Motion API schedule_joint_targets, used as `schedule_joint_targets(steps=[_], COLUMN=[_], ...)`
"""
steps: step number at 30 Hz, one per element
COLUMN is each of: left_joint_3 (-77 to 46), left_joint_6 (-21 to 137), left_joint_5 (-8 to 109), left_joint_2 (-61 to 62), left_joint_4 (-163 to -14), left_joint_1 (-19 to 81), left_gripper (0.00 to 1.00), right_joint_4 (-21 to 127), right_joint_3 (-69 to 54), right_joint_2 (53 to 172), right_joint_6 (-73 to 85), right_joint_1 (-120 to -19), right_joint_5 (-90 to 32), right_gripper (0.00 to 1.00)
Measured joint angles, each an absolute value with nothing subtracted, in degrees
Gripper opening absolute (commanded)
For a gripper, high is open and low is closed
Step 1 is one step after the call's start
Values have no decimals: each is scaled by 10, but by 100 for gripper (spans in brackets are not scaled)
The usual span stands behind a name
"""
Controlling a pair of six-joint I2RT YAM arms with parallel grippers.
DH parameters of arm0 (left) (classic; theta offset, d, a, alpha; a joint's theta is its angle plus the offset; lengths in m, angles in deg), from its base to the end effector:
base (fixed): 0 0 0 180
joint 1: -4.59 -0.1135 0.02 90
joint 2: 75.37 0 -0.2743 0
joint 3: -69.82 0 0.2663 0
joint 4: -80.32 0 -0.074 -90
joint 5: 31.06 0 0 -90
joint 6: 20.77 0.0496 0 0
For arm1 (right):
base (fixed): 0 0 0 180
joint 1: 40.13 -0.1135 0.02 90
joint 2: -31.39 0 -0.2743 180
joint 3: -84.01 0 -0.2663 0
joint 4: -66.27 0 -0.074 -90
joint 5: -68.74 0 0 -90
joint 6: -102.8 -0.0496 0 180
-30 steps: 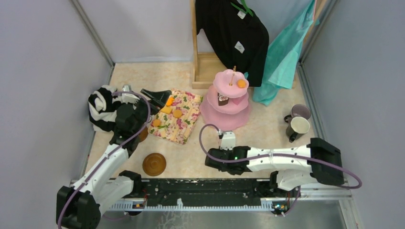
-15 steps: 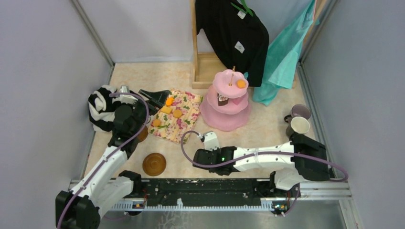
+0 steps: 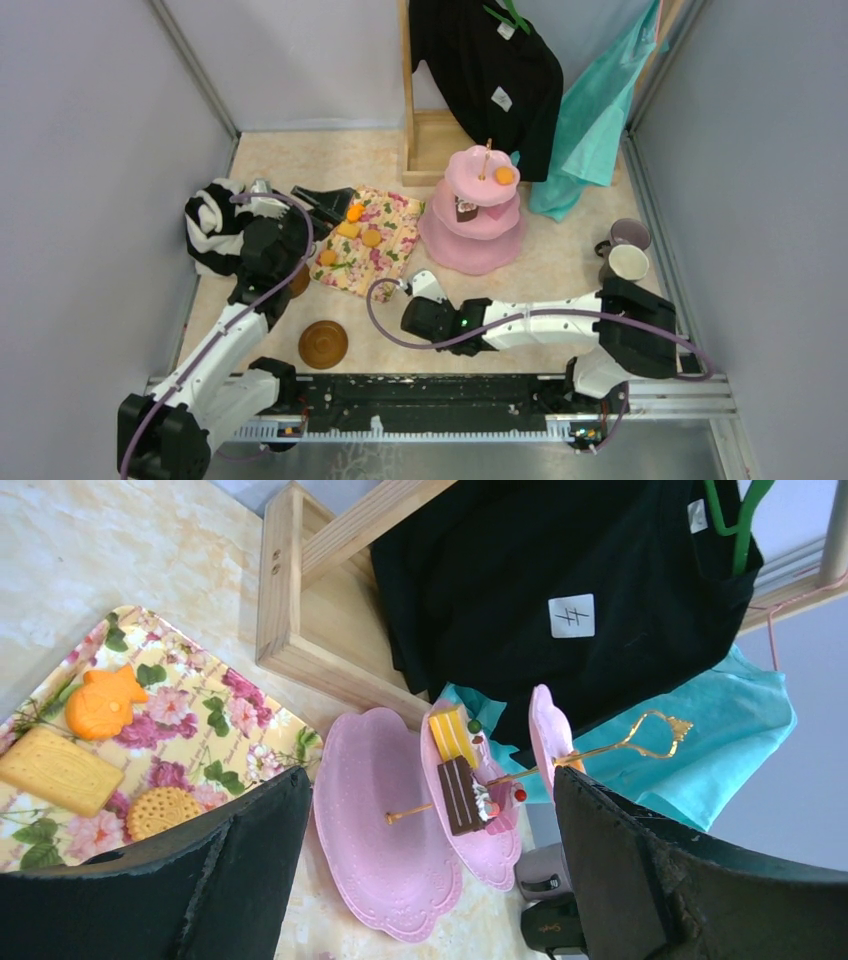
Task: Serve the afternoon tea
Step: Place the clamp at the center of the board.
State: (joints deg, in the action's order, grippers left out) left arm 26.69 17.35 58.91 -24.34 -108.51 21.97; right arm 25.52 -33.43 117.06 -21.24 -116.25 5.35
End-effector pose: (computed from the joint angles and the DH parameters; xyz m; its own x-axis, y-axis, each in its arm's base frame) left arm 0.2241 -0.0702 0.2922 -0.2258 -0.7537 -0.6172 0.1969 0.5852 -0.7866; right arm 0.0927 0.2824 0.1763 -0.6378 -0.4949 -0.5902 -0.5595 0.8243 -0.0866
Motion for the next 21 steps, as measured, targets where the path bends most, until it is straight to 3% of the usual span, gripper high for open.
schedule_joint_targets(steps=[8, 10, 13, 16, 21], left_joint_3=[253, 246, 238, 237, 236], left_joint_6=[177, 177, 177, 177, 179], left_joint_5=[607, 610, 612, 615, 620], left_joint_2=[-215, -206, -195, -191, -185], left_joint_4=[-1089, -1089, -1090, -1090, -1090], left_joint_1=[221, 222, 224, 227, 232], left_gripper=[95, 95, 95, 95, 95], right_joint_4=[304, 306, 308, 309, 313], right_joint_3=[-370, -375, -384, -389, -395], right_joint_2=[1170, 1169, 1164, 1148, 1109], right_joint_6=[-130, -121, -107, -91, -78], right_joint_1=[-1134, -1131, -1126, -1123, -1122], right_joint_5=[42, 44, 52, 61, 64], right_gripper=[0, 10, 38, 53, 56])
